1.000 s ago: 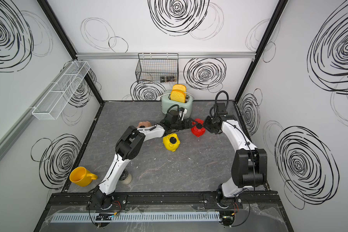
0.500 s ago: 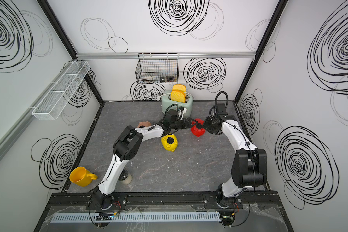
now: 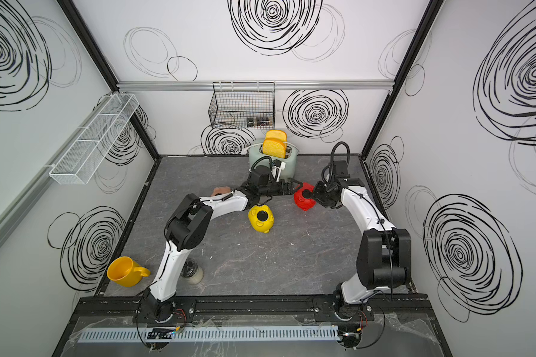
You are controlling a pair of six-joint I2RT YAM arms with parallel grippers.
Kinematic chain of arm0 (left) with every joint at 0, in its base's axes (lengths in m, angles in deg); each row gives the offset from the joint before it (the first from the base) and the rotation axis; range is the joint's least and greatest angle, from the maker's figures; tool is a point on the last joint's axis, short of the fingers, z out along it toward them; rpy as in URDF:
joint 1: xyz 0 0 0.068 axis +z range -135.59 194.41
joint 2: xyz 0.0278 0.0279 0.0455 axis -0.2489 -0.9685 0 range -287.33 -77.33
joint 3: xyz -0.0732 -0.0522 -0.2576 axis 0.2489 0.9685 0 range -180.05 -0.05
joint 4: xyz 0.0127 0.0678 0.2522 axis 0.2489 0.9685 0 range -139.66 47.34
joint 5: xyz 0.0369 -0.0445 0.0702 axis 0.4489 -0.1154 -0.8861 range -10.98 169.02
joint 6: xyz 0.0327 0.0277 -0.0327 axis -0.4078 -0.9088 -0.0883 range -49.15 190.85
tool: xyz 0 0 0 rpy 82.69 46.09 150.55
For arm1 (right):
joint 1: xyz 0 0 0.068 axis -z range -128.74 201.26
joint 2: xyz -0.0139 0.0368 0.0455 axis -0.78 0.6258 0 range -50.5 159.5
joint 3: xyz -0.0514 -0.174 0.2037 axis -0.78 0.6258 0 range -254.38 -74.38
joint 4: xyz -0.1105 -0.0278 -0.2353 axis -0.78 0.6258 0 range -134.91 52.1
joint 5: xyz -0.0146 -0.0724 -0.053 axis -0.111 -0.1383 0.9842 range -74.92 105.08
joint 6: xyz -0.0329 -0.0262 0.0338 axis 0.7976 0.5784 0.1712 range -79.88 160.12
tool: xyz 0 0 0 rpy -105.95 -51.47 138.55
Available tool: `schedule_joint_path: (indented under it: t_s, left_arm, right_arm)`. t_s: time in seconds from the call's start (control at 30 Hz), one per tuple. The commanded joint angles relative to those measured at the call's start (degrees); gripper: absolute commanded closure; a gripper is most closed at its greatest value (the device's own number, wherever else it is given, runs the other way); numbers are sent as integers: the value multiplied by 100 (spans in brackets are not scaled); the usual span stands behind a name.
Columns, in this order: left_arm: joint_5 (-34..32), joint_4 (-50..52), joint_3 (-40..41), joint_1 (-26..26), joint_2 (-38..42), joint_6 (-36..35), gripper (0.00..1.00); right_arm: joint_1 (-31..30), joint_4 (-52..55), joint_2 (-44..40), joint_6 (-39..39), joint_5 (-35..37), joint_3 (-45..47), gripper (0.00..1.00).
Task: Close piggy banks
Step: Hold the piggy bank at the center of the board.
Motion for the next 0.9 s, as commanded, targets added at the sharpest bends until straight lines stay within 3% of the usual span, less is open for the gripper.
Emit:
schedule_joint_path:
  t_s: [0.0,0.47,0.67,0.87]
  left_arm:
    - [-324,-306,289,-56,572,-336,5]
    - [-1516,-374,1936,-368,2776,-1310,6]
    - [-2296,-300,2991,-431,4147,-1708,6]
    - [-3386,-92,4119,-421,5817,-2359,6]
  right_arm:
    - [20,-43,-298,317,46,-52,69]
    - [211,-606,-1223,986,-230,276,62]
    - [354,-2077,-2073,1137,-742,1130,57]
    - [516,-3726,-3049,1055,-777,2273,51]
